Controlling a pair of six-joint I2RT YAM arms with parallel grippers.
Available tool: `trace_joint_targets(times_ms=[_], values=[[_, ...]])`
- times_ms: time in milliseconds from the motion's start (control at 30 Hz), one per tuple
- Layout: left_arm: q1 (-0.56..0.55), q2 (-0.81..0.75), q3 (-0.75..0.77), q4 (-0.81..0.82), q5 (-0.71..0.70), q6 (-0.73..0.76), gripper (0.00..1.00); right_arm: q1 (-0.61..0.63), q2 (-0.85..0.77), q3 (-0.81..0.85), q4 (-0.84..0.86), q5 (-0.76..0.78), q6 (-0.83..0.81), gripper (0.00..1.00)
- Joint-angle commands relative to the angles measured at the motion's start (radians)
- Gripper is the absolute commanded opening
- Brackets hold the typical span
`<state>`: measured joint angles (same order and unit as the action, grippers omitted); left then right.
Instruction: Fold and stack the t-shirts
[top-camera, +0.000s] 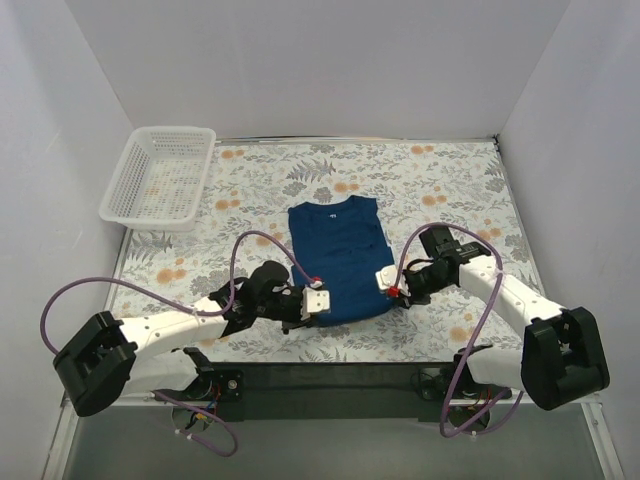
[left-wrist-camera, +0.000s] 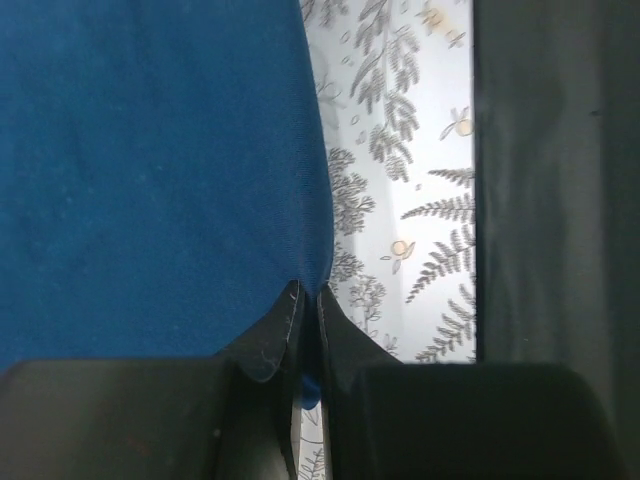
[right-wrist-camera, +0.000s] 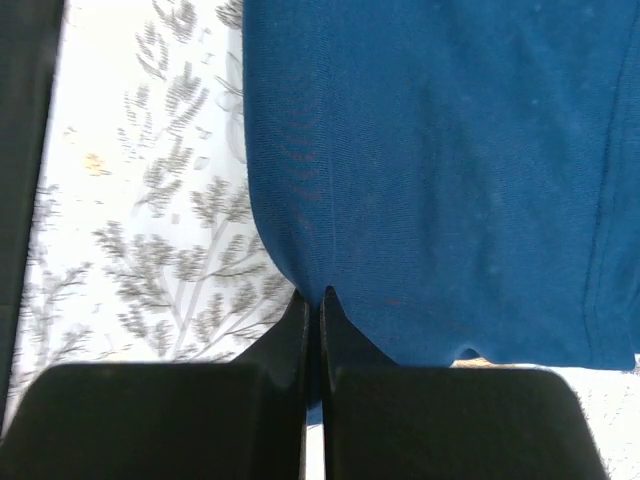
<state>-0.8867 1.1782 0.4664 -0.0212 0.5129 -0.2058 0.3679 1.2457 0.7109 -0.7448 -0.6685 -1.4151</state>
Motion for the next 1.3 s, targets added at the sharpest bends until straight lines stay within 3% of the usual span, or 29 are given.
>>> trace_joint_targets(times_ms=[0, 167, 433, 700, 800, 900, 1267], values=[[0.003, -0.049, 0.046, -0.089, 0.082, -0.003, 0.00, -0.003, 0.004, 0.059, -0.097, -0.039, 0.025, 0.01], [0.142, 0.057, 0.156, -0.137, 0.162, 0.080, 0.00, -0.010, 0.165, 0.266, -0.102, -0.072, 0.113, 0.01], [0.400, 0.270, 0.388, -0.212, 0.427, 0.184, 0.00, -0.052, 0.506, 0.692, -0.237, -0.132, 0.156, 0.01], [0.511, 0.507, 0.589, -0.181, 0.446, 0.175, 0.00, -0.079, 0.747, 0.989, -0.223, -0.161, 0.312, 0.01], [0.548, 0.544, 0.641, -0.160, 0.405, 0.172, 0.00, -0.090, 0.785, 1.057, -0.145, -0.157, 0.413, 0.01], [0.581, 0.567, 0.652, -0.039, 0.369, 0.134, 0.00, -0.090, 0.805, 1.076, -0.021, -0.137, 0.526, 0.01], [0.609, 0.676, 0.640, 0.297, 0.188, 0.036, 0.00, -0.084, 0.857, 0.989, 0.502, -0.046, 0.903, 0.01]])
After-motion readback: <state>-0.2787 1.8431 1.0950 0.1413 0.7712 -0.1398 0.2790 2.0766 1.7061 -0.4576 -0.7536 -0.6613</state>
